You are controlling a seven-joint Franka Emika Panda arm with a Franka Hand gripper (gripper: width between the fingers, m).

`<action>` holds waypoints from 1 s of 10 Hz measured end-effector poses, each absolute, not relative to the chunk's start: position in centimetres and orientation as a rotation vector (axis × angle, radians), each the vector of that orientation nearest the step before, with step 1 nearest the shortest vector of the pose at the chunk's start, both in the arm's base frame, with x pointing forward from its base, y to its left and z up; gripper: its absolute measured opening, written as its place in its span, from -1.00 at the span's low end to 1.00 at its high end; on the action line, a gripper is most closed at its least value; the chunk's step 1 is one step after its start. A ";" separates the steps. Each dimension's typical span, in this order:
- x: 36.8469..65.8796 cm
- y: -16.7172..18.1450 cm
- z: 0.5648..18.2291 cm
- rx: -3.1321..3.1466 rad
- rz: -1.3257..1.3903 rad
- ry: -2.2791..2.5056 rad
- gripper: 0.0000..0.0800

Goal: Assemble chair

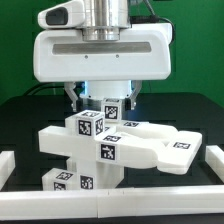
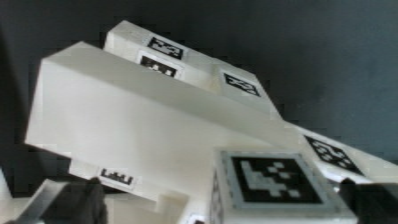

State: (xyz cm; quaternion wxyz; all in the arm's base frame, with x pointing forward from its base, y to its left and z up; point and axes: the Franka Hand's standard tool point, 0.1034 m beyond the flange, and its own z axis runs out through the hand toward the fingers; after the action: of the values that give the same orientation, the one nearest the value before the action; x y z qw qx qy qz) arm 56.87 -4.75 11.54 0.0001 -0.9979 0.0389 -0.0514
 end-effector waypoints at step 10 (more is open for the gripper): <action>57.0 -4.8 11.5 -3.000 -0.161 0.770 -0.29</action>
Offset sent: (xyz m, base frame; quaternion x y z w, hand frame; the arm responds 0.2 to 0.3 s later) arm 0.0000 0.0000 0.0000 0.0000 0.0000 0.0000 1.0000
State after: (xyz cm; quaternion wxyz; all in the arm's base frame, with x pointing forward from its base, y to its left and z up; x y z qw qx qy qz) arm 56.95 -4.75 11.48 0.0203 -0.9671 0.2482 -0.0519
